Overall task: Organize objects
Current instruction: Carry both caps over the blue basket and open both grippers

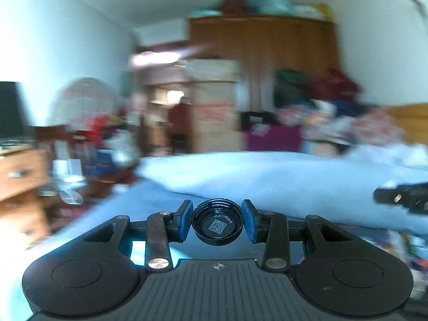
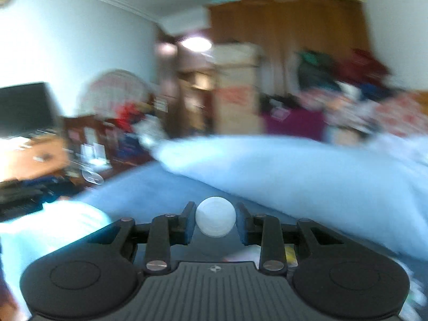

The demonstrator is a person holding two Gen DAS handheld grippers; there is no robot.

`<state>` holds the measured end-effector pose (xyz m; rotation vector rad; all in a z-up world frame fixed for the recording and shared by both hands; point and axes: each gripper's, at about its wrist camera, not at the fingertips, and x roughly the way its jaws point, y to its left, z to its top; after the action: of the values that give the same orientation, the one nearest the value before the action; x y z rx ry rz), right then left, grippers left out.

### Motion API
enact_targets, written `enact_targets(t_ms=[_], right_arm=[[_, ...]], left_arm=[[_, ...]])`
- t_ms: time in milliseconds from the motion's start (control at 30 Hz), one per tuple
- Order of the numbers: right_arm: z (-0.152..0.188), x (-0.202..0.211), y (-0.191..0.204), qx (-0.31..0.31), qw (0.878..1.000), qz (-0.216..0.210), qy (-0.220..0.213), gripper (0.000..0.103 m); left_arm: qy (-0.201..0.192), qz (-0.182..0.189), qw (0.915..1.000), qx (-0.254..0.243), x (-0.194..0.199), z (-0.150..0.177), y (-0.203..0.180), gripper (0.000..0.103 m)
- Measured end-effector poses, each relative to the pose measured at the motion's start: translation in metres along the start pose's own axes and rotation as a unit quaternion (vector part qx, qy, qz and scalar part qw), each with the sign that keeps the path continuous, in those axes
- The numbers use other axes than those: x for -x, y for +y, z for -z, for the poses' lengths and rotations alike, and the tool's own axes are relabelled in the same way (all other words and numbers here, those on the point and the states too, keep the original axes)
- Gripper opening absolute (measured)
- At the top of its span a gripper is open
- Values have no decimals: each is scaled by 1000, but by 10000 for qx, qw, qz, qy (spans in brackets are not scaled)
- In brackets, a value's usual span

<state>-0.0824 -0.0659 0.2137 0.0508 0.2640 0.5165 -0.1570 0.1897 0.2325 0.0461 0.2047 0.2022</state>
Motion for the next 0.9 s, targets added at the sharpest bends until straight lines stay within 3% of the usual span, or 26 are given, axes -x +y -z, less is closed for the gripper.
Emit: enact_targets(t_ms=[167, 300, 533, 900], right_arm=[[-34, -47, 90, 180, 9929, -1162, 175, 34], [-36, -85, 152, 377, 9817, -1732, 701, 34], [-10, -122, 213, 633, 9689, -1978, 1348, 34], [1, -128, 233, 693, 9677, -1947, 1443, 34]], left_arm=[[508, -1008, 9927, 420, -1, 7, 78, 40], [1150, -1306, 9825, 657, -16, 27, 111, 40], [1649, -1269, 9740, 899, -31, 53, 137, 40], [1659, -1182, 9741, 984, -29, 66, 149, 40]])
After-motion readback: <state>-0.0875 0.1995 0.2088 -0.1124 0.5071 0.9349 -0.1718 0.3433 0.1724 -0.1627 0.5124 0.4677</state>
